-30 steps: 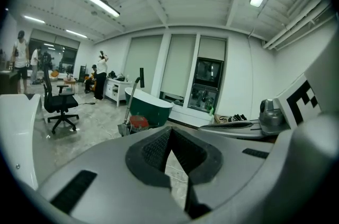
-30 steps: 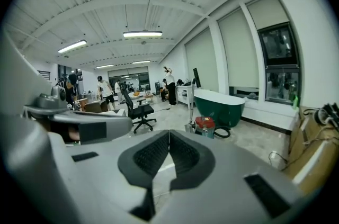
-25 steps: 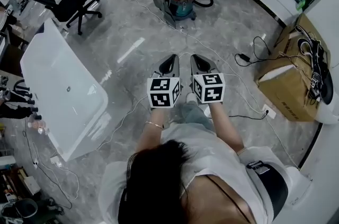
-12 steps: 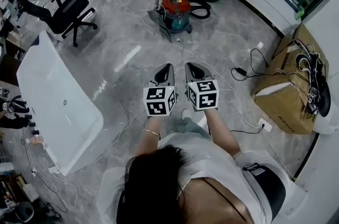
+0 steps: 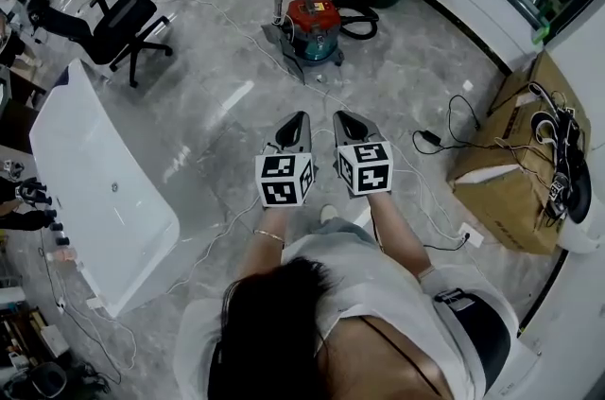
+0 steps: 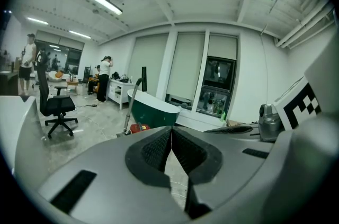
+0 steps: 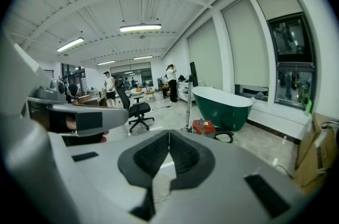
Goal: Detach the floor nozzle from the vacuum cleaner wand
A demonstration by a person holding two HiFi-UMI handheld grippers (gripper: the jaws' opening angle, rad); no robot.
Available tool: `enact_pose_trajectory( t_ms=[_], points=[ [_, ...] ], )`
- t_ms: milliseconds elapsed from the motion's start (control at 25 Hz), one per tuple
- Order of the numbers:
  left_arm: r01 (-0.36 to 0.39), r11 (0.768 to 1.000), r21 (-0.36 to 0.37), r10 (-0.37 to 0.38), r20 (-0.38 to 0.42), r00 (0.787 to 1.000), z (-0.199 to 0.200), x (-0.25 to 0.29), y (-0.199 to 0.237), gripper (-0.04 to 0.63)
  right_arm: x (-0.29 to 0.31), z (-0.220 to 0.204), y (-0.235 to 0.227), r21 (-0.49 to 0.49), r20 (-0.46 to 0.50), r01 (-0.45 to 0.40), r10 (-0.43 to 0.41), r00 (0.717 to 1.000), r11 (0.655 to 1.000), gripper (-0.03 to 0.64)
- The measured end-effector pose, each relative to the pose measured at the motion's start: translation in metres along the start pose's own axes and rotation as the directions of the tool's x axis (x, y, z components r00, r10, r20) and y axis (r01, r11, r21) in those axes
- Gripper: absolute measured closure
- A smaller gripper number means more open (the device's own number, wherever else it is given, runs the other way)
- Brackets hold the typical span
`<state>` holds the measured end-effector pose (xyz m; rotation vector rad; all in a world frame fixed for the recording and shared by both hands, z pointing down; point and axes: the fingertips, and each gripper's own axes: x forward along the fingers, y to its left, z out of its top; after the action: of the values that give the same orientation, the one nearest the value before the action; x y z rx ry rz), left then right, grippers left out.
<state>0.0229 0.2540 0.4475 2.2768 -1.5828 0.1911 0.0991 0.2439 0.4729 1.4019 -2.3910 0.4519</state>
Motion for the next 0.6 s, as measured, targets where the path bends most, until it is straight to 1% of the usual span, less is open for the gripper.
enact_pose_trajectory(
  t_ms=[240,440,600],
  points=[
    [-0.028,0.999,-0.019,0.028,-0.010,1.000,-0.005,0.020,-0.004,0.591,0.010,-0.004,-0.020,-0.013,-0.016,-0.020,0.020,1.000,1.000,0.601],
    [-0.020,1.000,-0.016,0.019,-0.031,0.999,-0.007,0.035,-0.016,0.592,0.016,-0.001,-0.033,-0.017,-0.020,-0.029,0.028,0.999,0.999,0.601],
    [-0.017,1.000,-0.008,0.016,-0.023,1.000,-0.004,0.041,-0.024,0.592,0.018,-0.003,-0.040,-0.014,-0.027,-0.039,0.039,0.999,0.999,0.601]
  ],
)
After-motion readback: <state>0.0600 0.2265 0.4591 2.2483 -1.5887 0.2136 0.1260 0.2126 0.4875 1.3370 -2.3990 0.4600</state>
